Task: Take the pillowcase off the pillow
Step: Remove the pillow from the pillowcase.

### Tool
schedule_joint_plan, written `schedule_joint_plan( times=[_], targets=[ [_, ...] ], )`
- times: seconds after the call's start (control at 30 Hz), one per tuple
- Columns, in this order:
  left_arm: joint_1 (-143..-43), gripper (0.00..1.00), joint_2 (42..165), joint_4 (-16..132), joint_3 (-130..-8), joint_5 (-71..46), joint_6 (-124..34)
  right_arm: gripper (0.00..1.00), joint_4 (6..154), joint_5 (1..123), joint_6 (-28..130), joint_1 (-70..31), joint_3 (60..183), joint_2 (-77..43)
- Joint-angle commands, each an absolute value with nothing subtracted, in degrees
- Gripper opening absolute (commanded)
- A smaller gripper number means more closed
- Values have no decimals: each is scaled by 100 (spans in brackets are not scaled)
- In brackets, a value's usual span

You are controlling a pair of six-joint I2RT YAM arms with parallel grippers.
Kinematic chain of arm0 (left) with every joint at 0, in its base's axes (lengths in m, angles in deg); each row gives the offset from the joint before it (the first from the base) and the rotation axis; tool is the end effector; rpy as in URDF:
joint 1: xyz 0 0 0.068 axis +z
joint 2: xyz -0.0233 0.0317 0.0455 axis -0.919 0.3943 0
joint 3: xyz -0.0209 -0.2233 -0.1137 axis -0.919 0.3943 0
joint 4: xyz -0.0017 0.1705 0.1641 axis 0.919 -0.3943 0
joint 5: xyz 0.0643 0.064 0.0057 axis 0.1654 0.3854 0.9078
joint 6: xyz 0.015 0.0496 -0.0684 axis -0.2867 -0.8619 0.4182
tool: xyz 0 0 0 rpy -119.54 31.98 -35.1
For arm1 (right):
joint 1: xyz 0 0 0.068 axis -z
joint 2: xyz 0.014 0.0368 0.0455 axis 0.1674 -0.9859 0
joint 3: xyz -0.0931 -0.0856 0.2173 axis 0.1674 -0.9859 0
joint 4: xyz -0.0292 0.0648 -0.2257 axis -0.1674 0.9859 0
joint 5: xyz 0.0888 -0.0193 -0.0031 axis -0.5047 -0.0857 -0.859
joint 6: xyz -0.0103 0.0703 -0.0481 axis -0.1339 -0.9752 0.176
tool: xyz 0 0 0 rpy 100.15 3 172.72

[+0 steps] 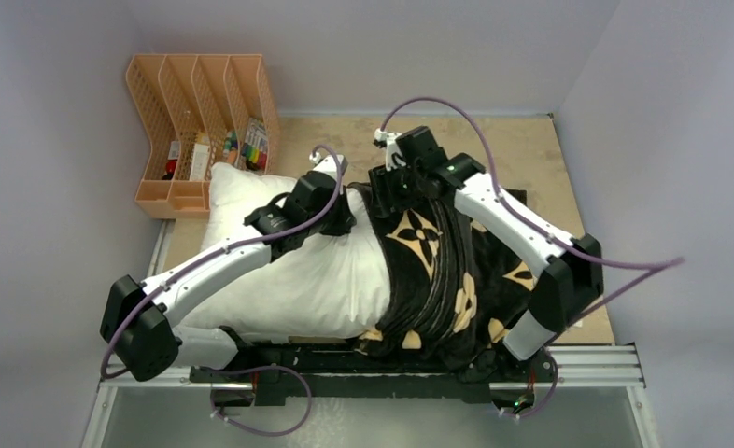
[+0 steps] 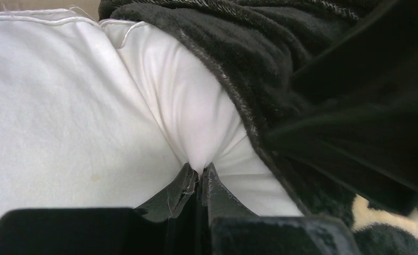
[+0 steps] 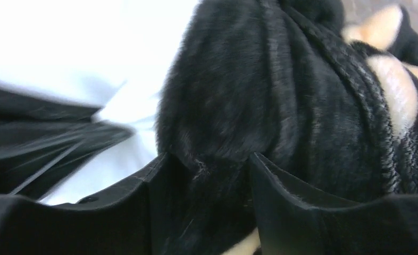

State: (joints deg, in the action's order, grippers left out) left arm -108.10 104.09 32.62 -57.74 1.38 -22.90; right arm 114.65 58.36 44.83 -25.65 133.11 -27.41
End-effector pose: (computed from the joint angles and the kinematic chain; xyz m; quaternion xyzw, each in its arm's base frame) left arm 0.2340 -0.1956 0.2556 0.0399 0.8990 -0.2274 0.3721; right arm 0.2866 0.2214 0.3044 -0.2168 0.8753 0.2555 0.3486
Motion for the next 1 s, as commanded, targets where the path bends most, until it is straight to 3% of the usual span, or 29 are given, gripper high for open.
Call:
schedule_joint_plan(
  times=[0.0,0.13,0.3,0.47,0.63,0.67,0.73,0.8,0.87,0.97],
  targets=[
    [-10714,0,10266,2259,-5370,902,-2143,48,11448,6997,4227,-2488,13262,-3072],
    [-10461,0,10197,2152,-5175,1131,-1974,0,11633,8898,4414,-2259,13171,-2894],
    [-9502,0,9942,2277,-4874,704,-2047,0,11534,8615,4645,-869,13018,-2621],
    [-8933,0,9775,2148,-4757,579,-2187,0,11490,8442,4647,-536,13210,-2637],
    [-8727,0,9621,2120,-4707,507,-2205,0,11556,7106,4702,-531,13429,-2765],
    [-8726,0,9616,2108,-4750,486,-2215,7,11562,6809,4701,-532,13438,-2703],
    [-8726,0,9607,2095,-4855,456,-2220,39,11656,6600,4622,-535,13487,-2496],
    [-8726,0,9597,2131,-4919,426,-2196,58,11611,6541,4497,-534,13354,-2146],
    [-8726,0,9612,2157,-4988,421,-2152,67,11570,6387,4301,-531,13103,-1776],
    [-8726,0,9647,2233,-5077,431,-2027,72,11634,5769,4109,-545,12652,-1350]
  ],
)
